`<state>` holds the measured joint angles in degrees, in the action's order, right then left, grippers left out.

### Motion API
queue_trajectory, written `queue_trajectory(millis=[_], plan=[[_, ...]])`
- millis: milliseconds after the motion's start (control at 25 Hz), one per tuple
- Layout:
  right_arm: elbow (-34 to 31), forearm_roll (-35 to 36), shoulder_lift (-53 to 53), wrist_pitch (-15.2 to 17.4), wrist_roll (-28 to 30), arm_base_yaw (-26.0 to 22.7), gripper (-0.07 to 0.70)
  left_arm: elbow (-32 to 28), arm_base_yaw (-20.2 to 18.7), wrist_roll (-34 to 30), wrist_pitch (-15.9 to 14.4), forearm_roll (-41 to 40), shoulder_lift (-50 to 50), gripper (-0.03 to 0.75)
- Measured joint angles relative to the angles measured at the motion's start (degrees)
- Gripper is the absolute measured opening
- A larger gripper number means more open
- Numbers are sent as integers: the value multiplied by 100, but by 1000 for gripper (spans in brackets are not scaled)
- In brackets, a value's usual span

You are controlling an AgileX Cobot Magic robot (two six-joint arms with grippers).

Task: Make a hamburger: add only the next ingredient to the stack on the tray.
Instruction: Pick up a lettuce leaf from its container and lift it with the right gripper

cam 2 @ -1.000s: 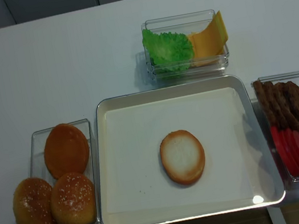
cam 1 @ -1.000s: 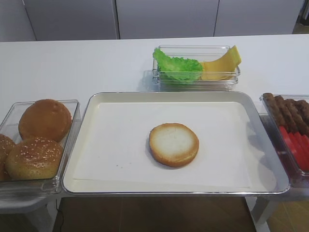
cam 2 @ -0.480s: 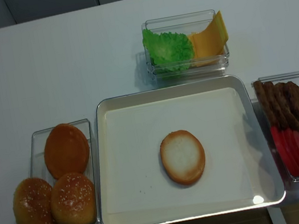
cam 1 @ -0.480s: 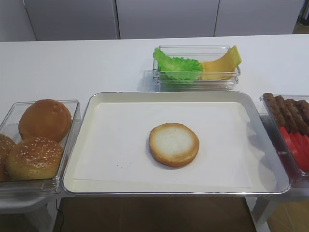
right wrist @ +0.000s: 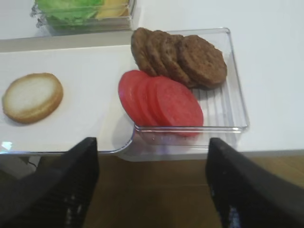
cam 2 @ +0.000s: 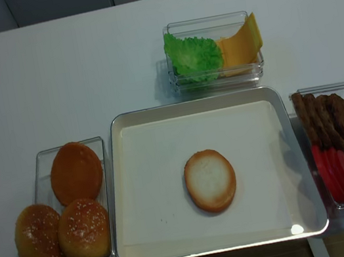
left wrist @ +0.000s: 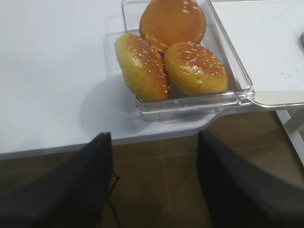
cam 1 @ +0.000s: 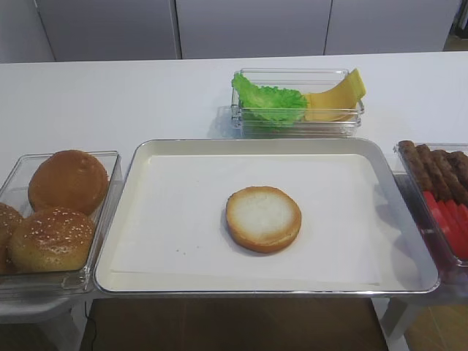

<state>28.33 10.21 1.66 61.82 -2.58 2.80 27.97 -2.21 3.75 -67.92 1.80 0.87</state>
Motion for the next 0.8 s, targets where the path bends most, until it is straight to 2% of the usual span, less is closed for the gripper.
queue_trajectory(millis=[120, 280, 480, 640, 800], plan=[[135, 275, 564, -418, 41, 0, 531, 0, 0, 0, 0, 0, 0, 422], [329, 609, 1600, -1159, 139, 0, 531, 0, 0, 0, 0, 0, 0, 422], [605, 1143, 3084, -1948, 770, 0, 531, 0, 0, 0, 0, -10, 0, 422], [1154, 1902, 4477, -2194, 1523, 0, 531, 0, 0, 0, 0, -10, 0, 422], [2044, 2453, 5911, -2250, 2210, 0, 531, 0, 0, 0, 0, -10, 0, 422]])
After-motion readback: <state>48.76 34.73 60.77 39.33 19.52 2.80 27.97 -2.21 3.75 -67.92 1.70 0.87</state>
